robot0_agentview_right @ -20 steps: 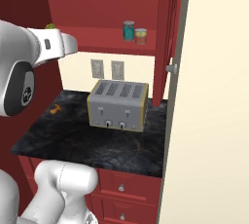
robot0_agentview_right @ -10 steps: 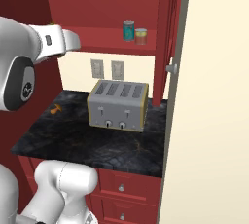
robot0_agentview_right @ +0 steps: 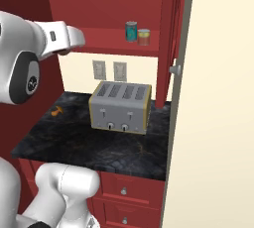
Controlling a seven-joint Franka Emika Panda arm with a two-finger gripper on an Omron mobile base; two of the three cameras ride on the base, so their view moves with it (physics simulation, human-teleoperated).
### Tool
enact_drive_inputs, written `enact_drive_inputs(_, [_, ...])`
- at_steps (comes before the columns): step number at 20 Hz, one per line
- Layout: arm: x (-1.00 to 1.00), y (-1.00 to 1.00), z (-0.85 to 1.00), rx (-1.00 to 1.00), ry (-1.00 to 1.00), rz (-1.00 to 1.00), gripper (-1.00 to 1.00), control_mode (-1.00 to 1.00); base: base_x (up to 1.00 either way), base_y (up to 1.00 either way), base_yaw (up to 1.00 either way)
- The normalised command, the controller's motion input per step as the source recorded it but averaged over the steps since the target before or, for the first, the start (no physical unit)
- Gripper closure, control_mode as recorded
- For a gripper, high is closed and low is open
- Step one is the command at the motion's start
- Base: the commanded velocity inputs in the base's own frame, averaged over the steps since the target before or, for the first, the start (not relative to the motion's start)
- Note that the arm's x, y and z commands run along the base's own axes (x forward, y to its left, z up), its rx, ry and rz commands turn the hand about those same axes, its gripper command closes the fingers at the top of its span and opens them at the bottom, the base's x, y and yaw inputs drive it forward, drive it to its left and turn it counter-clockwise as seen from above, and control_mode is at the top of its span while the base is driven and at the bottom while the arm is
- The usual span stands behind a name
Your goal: Pick the cans from the counter and place them in their designated side in the cabinet.
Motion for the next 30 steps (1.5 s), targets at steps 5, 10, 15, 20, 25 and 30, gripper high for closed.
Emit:
enact_drive_inputs(5, [0.23, 0.0, 0.0, 0.0, 0.0, -0.01, 1.0, -1.0, 0.0, 0.0, 0.0])
enact_drive_inputs(10, [0.23, 0.0, 0.0, 0.0, 0.0, -0.01, 1.0, -1.0, 0.0, 0.0, 0.0])
enact_drive_inputs(15, [0.19, -0.02, 0.0, 0.0, 0.0, -0.01, 1.0, -1.0, 0.0, 0.0, 0.0])
enact_drive_inputs(20, [0.19, -0.01, 0.0, 0.0, 0.0, -0.01, 1.0, -1.0, 0.0, 0.0, 0.0])
enact_drive_inputs(25, [0.14, -0.05, 0.0, 0.0, 0.0, -0.01, 1.0, -1.0, 0.0, 0.0, 0.0])
enact_drive_inputs(30, [0.13, -0.02, -0.04, 0.0, 0.0, -0.01, 1.0, -1.0, 0.0, 0.0, 0.0])
